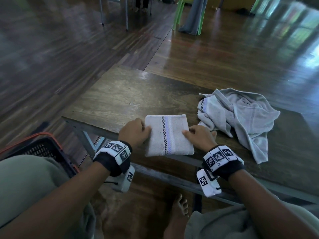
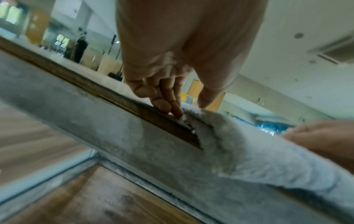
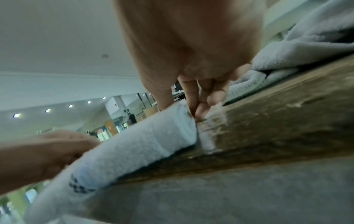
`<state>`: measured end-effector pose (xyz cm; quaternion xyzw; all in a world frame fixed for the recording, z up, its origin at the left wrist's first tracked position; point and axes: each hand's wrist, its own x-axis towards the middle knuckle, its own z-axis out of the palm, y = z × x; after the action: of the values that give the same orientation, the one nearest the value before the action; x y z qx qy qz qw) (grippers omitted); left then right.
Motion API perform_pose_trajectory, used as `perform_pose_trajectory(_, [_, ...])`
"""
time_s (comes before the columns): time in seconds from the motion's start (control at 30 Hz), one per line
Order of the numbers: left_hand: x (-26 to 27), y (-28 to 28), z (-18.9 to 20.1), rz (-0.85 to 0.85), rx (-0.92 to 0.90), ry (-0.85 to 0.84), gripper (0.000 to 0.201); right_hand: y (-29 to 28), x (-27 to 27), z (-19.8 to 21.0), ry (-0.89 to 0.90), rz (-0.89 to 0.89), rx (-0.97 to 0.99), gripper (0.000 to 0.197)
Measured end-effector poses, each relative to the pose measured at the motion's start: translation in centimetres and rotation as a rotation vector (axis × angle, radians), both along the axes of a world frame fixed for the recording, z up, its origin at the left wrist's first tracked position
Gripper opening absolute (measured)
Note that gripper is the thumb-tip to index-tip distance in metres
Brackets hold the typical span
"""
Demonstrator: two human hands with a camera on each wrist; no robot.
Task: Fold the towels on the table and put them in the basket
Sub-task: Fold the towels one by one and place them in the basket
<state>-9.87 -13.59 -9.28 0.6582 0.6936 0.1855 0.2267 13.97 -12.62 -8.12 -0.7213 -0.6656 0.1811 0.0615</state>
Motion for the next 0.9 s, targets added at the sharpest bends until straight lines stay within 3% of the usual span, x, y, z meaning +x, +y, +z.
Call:
perform_pose_trajectory(0.27, [0.4, 0.4, -0.3, -0.017, -0.106, -0.036, 0.025, 0.4, -0.5, 1.0, 0.445, -0.178, -0.198, 0.033])
perform_pose_trajectory(0.37, [0.8, 0.3, -0.2, 0.013, -0.119, -0.063, 0.026, 0.5, -0.6, 1.4, 0.487, -0.212, -0.239, 0.038])
perform_pose_trajectory(0.43, [1.0, 0.3, 0.0, 0.03, -0.118, -0.102, 0.025, 0.6, -0.6, 1.7, 0.53, -0.24, -0.257, 0.028])
perform_pose_trajectory(0.47, [1.1, 0.3, 0.0, 0.038, -0.12, -0.138, 0.023, 0.5, -0.6, 2.0, 0.557, -0.243, -0.264, 0.022])
perform_pose_trajectory(0.57, [1.5, 0.3, 0.5, 0.055, -0.12, -0.266, 0.02, 0.3, -0.3, 2.3, 0.654, -0.285, -0.294, 0.029])
perform_pose_trajectory(0.67, [1.7, 0.3, 0.6, 0.097, -0.134, -0.41, 0.017, 0.2, 0.0, 2.4, 0.738, -0.36, -0.328, 0.015])
perform_pose_trajectory(0.83, [1.8, -0.7, 0.9, 0.205, -0.23, -0.616, 0.041, -0.5, 0.3, 2.8, 0.914, -0.436, -0.485, 0.005])
perform_pose_trajectory(0.9, [1.9, -1.3, 1.1, 0.229, -0.265, -0.706, 0.039, -1.1, 0.2, 2.9, 0.948, -0.452, -0.484, 0.006])
